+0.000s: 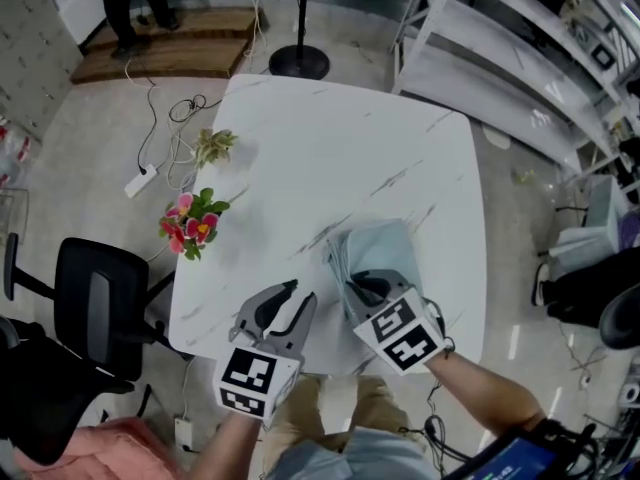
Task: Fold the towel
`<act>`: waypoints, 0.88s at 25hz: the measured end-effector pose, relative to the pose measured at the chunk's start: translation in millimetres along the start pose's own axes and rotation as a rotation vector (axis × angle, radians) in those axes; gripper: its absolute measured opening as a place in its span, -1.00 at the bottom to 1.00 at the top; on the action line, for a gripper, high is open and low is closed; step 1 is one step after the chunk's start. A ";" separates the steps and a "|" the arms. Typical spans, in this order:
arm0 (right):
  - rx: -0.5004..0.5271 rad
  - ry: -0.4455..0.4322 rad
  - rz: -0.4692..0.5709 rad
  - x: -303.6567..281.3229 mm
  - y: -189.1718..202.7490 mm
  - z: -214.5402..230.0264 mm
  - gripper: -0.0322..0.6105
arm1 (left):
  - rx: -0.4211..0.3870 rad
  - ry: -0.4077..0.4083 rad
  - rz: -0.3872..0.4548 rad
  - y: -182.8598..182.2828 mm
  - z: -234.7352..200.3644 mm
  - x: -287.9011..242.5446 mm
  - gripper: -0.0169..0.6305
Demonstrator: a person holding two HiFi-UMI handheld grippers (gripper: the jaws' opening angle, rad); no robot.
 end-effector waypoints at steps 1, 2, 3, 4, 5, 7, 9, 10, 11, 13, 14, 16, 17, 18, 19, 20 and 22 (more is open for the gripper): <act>0.031 0.005 -0.014 -5.6 1.1 -3.1 -0.77 | 0.002 0.000 -0.003 2.4 -0.7 0.2 -0.61; 0.063 0.009 -0.027 -10.8 1.3 -5.7 -0.77 | 0.003 0.000 -0.004 5.3 -1.7 0.2 -0.61; 0.089 0.011 -0.039 -15.5 1.3 -8.0 -0.76 | 0.005 -0.002 -0.007 8.1 -2.9 0.2 -0.61; 0.107 0.011 -0.051 -20.1 1.6 -10.0 -0.75 | 0.006 -0.003 -0.010 10.6 -4.4 0.5 -0.61; 0.117 0.009 -0.063 -25.0 2.7 -11.5 -0.75 | 0.008 -0.006 -0.013 12.5 -6.1 0.8 -0.61; 0.123 -0.002 -0.087 -35.6 7.1 -13.0 -0.75 | 0.010 -0.015 -0.013 13.3 -11.2 1.5 -0.61; 0.126 -0.011 -0.099 -44.2 10.7 -14.4 -0.75 | 0.008 -0.021 0.000 7.4 -17.7 0.2 -0.61; 0.132 -0.009 -0.097 -46.3 11.4 -15.5 -0.75 | 0.004 -0.015 0.011 1.4 -19.7 -2.9 -0.61; 0.140 -0.006 -0.093 -47.4 11.6 -16.6 -0.75 | -0.006 -0.001 0.023 -6.2 -19.9 -8.6 -0.61; 0.148 -0.003 -0.081 -47.8 12.3 -17.9 -0.75 | -0.029 0.043 0.039 -21.6 -15.5 -27.5 -0.61; 0.148 -0.003 -0.072 -47.5 12.6 -18.4 -0.74 | -0.038 0.065 0.041 -27.8 -12.1 -39.3 -0.61; 0.149 0.002 -0.052 -46.2 12.8 -19.6 -0.74 | -0.060 0.100 0.032 -34.9 -5.3 -64.6 -0.61; 0.152 0.008 -0.043 -45.4 13.3 -20.6 -0.74 | -0.080 0.110 0.022 -35.7 -2.3 -77.0 -0.60; 0.156 0.014 -0.035 -44.5 14.0 -21.8 -0.74 | -0.106 0.115 0.007 -34.4 0.2 -88.7 -0.60; 0.158 0.020 -0.027 -43.6 14.7 -22.7 -0.74 | -0.137 0.116 -0.015 -30.9 1.7 -99.8 -0.60; 0.160 0.025 -0.018 -42.7 15.3 -23.3 -0.74 | -0.172 0.110 -0.043 -25.6 1.4 -110.0 -0.61; 0.159 0.027 0.003 -41.2 16.1 -23.9 -0.73 | -0.240 0.081 -0.105 -12.7 -5.0 -127.0 -0.64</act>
Point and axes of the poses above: the fingertips, and each gripper's own axes: x backward along the fingers, z to its right, y out of its underside, the point moved 8 cm from there along x, backward along the fingers, and after that the axes turned 4 degrees about -y, right-handed, at the moved point
